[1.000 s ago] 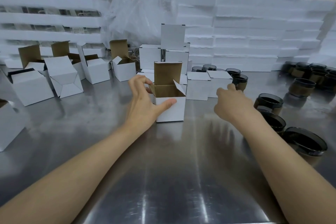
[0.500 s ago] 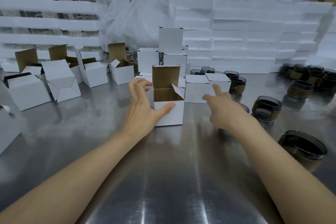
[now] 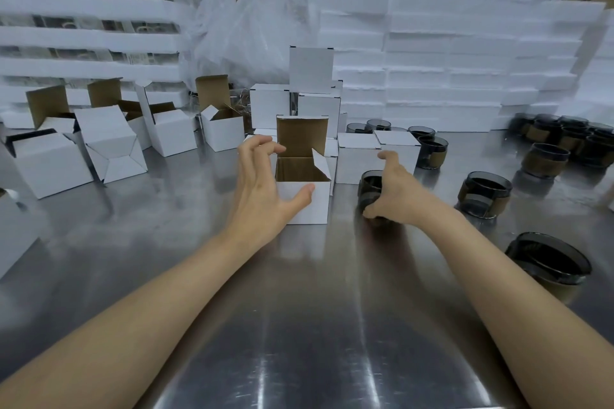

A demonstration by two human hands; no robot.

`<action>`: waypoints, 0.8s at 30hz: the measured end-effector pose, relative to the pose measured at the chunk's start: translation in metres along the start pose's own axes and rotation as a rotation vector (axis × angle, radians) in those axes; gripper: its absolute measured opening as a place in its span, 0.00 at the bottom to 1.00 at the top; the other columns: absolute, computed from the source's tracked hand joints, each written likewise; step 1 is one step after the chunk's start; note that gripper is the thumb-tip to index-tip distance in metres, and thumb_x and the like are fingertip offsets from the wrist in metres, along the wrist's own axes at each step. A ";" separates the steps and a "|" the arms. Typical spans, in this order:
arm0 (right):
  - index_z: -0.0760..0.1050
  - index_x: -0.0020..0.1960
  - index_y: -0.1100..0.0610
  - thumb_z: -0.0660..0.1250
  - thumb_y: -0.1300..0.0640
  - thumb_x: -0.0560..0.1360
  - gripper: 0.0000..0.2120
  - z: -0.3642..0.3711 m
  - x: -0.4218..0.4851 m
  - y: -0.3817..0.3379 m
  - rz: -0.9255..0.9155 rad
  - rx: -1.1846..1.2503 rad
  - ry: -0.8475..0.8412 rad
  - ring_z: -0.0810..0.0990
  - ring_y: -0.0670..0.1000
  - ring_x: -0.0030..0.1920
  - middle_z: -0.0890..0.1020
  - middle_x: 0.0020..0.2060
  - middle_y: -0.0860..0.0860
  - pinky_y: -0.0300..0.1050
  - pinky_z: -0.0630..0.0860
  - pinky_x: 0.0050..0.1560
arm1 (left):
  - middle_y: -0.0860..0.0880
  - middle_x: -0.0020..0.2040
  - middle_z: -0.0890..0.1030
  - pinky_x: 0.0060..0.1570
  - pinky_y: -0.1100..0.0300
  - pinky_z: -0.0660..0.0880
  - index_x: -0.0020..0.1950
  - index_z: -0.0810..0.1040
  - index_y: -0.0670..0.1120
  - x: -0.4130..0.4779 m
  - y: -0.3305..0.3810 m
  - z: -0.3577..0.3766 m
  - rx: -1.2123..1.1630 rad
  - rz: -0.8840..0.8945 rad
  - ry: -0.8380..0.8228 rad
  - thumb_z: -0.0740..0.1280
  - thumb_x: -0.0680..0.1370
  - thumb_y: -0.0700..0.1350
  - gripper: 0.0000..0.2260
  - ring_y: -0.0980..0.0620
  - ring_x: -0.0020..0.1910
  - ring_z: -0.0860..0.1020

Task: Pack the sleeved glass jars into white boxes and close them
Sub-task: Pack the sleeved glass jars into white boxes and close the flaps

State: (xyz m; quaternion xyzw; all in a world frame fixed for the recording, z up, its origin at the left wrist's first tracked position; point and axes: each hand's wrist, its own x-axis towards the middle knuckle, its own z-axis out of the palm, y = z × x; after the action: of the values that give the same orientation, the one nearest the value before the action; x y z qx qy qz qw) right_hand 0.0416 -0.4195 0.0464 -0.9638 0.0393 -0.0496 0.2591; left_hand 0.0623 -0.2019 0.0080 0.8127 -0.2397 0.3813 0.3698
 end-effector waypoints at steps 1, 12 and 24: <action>0.51 0.73 0.58 0.77 0.59 0.66 0.46 0.000 0.001 0.001 0.010 0.078 0.026 0.72 0.55 0.52 0.71 0.56 0.57 0.43 0.67 0.47 | 0.47 0.64 0.61 0.66 0.61 0.64 0.62 0.65 0.45 0.000 0.001 0.000 -0.005 0.006 0.003 0.75 0.70 0.50 0.27 0.52 0.67 0.63; 0.67 0.61 0.48 0.78 0.39 0.58 0.37 -0.003 -0.006 -0.018 -0.155 0.832 0.204 0.82 0.44 0.48 0.79 0.54 0.50 0.39 0.80 0.39 | 0.50 0.67 0.73 0.65 0.53 0.59 0.66 0.74 0.47 0.002 0.016 -0.004 0.173 0.359 -0.064 0.70 0.73 0.50 0.22 0.49 0.66 0.65; 0.55 0.75 0.42 0.77 0.44 0.64 0.46 0.003 -0.011 -0.026 -0.356 0.703 0.303 0.76 0.36 0.58 0.75 0.56 0.30 0.32 0.72 0.58 | 0.48 0.74 0.68 0.73 0.49 0.52 0.73 0.67 0.46 -0.001 0.018 -0.002 0.205 0.402 -0.209 0.66 0.75 0.45 0.26 0.50 0.74 0.60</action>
State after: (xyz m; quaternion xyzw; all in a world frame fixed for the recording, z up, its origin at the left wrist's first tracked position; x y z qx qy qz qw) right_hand 0.0323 -0.3944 0.0565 -0.7904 -0.1095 -0.2452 0.5506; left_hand 0.0485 -0.2117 0.0157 0.8170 -0.3938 0.3831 0.1754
